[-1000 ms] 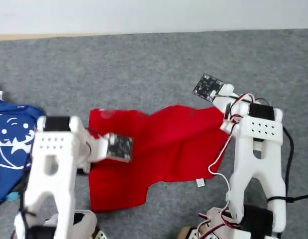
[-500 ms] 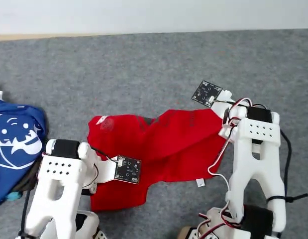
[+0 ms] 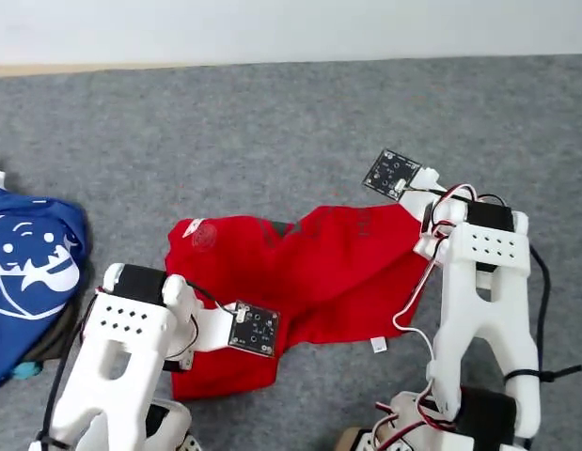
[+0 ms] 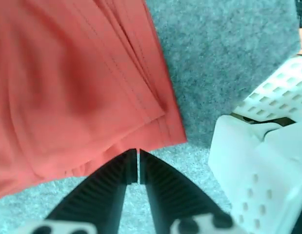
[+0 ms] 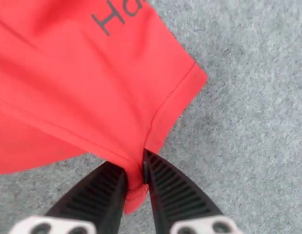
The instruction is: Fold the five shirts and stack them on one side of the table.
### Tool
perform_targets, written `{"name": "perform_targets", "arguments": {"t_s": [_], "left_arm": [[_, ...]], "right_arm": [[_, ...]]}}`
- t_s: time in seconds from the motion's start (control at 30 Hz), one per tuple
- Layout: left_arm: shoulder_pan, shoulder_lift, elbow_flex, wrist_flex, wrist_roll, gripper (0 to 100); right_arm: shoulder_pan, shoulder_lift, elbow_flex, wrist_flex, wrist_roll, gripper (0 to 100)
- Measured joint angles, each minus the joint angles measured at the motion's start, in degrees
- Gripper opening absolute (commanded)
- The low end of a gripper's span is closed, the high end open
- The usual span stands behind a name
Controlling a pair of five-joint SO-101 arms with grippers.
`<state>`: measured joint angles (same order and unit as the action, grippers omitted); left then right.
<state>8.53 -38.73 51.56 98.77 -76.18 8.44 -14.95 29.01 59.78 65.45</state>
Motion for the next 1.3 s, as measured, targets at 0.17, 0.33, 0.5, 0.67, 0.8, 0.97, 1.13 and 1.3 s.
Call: {"name": "perform_targets", "arguments": {"t_s": [0.17, 0.33, 0.5, 0.67, 0.8, 0.97, 1.13, 1.3], "left_arm": [[-4.0, 0.0, -2.4, 0.0, 2.4, 11], [-10.2, 0.0, -7.4, -0.1, 3.1, 11], [-17.0, 0.0, -8.4, -6.3, 8.2, 11], [-23.7, 0.0, -8.3, -16.4, 20.3, 11], [-27.2, 0.0, -5.2, -22.9, 31.3, 5], [-27.7, 0.0, -2.9, -24.6, 37.0, 3], [-27.7, 0.0, -2.9, -24.7, 40.5, 3], [-27.7, 0.0, -2.9, -24.7, 41.1, 3]], "right_arm": [[0.0, 0.0, 0.0, 0.0, 0.0, 1.0], [0.0, 0.0, 2.5, 0.0, 0.0, 1.0], [0.0, 0.0, 3.7, 0.0, 0.0, 1.0], [0.0, 0.0, 3.7, 0.0, 0.0, 1.0], [-1.9, 0.0, 3.7, 0.0, 0.0, 1.0], [-4.7, 0.0, 3.7, 0.0, 0.0, 1.0], [-3.7, 0.0, 6.9, 0.0, -1.2, 1.0], [-0.5, 0.0, 9.8, 0.0, -1.6, 1.0]]}}
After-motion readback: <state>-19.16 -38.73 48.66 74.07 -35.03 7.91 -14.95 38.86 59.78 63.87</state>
